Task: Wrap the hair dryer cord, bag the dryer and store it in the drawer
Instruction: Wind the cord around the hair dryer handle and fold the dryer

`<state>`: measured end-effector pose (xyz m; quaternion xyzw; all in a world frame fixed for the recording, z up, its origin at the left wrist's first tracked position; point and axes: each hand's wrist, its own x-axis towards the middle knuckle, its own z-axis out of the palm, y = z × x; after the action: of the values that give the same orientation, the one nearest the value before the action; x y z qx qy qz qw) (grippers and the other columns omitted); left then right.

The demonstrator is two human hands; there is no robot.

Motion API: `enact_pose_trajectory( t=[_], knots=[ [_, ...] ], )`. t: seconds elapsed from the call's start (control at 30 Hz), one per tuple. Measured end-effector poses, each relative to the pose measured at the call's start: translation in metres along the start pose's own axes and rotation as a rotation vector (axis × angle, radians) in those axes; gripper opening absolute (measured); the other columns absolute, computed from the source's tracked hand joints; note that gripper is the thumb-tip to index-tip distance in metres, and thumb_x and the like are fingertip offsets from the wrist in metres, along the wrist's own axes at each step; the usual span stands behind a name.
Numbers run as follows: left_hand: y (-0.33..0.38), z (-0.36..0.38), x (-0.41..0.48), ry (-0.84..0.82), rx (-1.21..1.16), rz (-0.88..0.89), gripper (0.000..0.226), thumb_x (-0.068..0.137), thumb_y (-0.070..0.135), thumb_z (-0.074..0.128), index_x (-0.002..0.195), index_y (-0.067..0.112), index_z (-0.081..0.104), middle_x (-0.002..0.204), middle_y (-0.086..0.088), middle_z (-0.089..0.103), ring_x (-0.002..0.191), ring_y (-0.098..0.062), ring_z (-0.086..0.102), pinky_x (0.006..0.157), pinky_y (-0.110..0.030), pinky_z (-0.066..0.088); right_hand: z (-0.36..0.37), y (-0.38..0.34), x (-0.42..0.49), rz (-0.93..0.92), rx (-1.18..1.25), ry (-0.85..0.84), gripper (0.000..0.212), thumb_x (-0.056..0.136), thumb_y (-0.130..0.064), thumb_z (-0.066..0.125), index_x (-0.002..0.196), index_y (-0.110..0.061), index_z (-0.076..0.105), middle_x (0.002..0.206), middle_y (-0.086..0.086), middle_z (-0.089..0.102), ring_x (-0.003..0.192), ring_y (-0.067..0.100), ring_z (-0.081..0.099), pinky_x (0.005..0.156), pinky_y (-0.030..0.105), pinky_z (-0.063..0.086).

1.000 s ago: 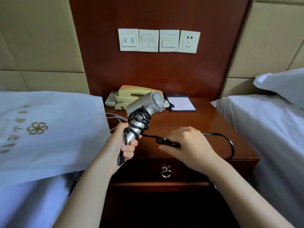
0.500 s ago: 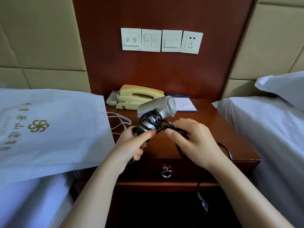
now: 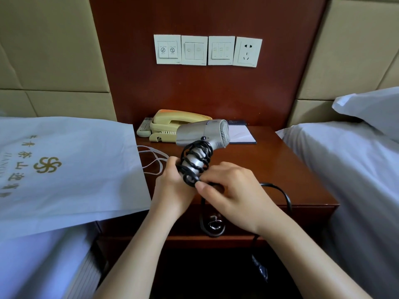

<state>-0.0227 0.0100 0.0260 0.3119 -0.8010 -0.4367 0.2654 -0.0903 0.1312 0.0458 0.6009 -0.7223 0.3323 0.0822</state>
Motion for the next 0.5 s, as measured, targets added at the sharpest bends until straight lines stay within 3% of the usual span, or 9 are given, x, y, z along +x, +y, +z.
enact_pose_trajectory(
  t=[0.1,0.2,0.3,0.37,0.5],
  knots=[
    [0.000,0.001,-0.005,0.048,-0.114,0.034,0.031,0.078,0.046,0.049,0.088,0.017,0.047,0.074,0.003,0.058,0.068,-0.009,0.053,0.053,-0.025,0.035,0.002,-0.005,0.000,-0.021,-0.011,0.017,0.034,0.089,-0.037,0.035,0.070,-0.016,0.052,0.067,-0.007,0.053,0.068,0.015,0.046,0.064,0.039,0.042],
    [-0.004,0.003,0.001,0.128,-0.086,0.091,0.043,0.073,0.059,0.052,0.086,0.018,0.045,0.071,0.004,0.059,0.064,-0.008,0.055,0.052,-0.024,0.035,0.002,-0.008,0.000,-0.035,-0.013,0.083,0.026,0.093,-0.034,0.033,0.068,-0.028,0.032,0.059,-0.010,0.036,0.060,0.011,0.035,0.056,0.041,0.039],
    [-0.010,0.001,0.008,0.197,-0.009,0.088,0.031,0.086,0.046,0.057,0.089,0.018,0.044,0.068,0.007,0.056,0.061,-0.004,0.049,0.050,-0.023,0.033,0.000,-0.005,-0.002,-0.016,-0.044,0.107,0.027,0.092,-0.033,0.038,0.069,-0.023,0.047,0.060,-0.008,0.044,0.057,0.011,0.041,0.053,0.036,0.040],
    [-0.012,0.000,0.011,0.214,0.022,0.099,0.028,0.088,0.043,0.054,0.090,0.017,0.045,0.067,0.006,0.055,0.061,-0.008,0.050,0.051,-0.026,0.036,-0.002,-0.002,-0.003,0.011,-0.004,0.087,0.027,0.092,-0.031,0.044,0.071,-0.018,0.057,0.060,-0.007,0.049,0.057,0.012,0.045,0.052,0.026,0.036],
    [-0.018,-0.005,0.015,0.209,0.087,0.079,0.028,0.090,0.043,0.046,0.084,0.016,0.044,0.068,-0.001,0.054,0.063,-0.021,0.051,0.056,-0.032,0.035,-0.009,0.002,-0.004,0.063,0.143,0.063,0.028,0.089,-0.033,0.048,0.062,-0.025,0.051,0.052,-0.007,0.038,0.050,0.008,0.036,0.050,0.019,0.025]
  ],
)
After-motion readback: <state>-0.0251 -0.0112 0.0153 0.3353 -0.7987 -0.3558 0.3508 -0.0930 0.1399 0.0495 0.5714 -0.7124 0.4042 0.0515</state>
